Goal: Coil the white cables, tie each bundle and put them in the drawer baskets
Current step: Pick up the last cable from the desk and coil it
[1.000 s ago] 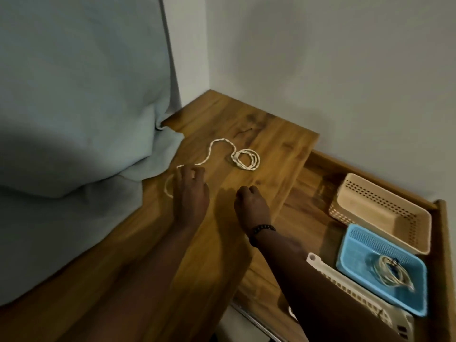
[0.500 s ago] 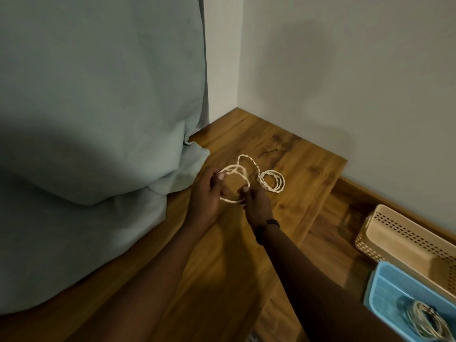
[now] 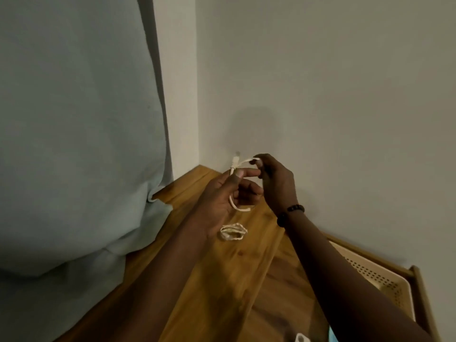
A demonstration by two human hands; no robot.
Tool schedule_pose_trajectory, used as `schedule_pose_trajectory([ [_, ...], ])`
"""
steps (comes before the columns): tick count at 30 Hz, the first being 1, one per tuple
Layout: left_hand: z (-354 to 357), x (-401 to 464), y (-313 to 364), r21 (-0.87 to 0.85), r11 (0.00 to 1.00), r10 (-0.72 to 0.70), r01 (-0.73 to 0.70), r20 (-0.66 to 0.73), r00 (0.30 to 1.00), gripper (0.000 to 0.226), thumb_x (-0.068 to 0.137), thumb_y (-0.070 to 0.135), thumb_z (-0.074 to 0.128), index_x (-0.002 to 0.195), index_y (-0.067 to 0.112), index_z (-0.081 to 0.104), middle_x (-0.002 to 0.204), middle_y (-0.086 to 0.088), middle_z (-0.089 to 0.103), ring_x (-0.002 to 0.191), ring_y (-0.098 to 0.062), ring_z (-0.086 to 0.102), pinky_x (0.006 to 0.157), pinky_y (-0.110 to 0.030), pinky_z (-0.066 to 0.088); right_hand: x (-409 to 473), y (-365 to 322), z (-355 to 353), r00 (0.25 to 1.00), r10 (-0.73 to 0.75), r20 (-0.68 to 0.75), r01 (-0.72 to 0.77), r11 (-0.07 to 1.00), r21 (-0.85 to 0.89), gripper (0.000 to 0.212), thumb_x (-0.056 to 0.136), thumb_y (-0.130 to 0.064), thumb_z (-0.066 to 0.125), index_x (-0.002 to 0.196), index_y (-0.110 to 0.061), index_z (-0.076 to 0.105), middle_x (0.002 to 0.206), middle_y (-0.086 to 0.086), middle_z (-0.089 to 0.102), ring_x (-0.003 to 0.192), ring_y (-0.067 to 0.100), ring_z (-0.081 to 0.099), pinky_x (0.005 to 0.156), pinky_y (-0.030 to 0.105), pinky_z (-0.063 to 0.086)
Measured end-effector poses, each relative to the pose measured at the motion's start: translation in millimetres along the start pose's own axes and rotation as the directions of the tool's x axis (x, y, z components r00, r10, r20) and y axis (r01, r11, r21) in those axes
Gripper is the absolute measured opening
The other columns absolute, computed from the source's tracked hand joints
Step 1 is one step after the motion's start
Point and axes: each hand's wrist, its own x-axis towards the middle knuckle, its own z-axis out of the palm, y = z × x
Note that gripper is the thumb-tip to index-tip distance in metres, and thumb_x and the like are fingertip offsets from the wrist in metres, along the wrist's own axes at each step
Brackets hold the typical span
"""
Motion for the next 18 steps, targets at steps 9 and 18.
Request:
schedule_pose_trajectory([
  [9, 81, 8, 60, 0.013, 0.945, 0.318, -0.326, 0.181, 0.931, 0.036, 0.098, 0.033, 0.037, 0.117, 0.017, 0.063, 0.071, 0.001, 0.060, 0.067, -0.011, 0.055, 0.067, -0.020, 0.049, 11, 14, -88, 0.940, 0.340, 0.010, -0.336, 0.925, 0.178, 0.022, 0.101, -0.026, 0.046, 0.100, -0.023, 0.068, 0.098, 0.002, 0.070, 0.077, 0.015, 0.063, 0.066, 0.026, 0.052],
  [18, 122, 28, 65, -0.108, 0.954, 0.294, -0.280, 0.142, 0.945, 0.035, 0.101, 0.032, 0.039, 0.122, 0.018, 0.063, 0.086, 0.001, 0.059, 0.092, -0.017, 0.058, 0.085, -0.037, 0.050, -6, -24, -133, 0.950, 0.065, 0.307, -0.261, 0.707, 0.658, 0.049, 0.103, -0.047, 0.029, 0.119, -0.017, 0.064, 0.114, 0.007, 0.068, 0.108, 0.026, 0.064, 0.094, 0.041, 0.053],
])
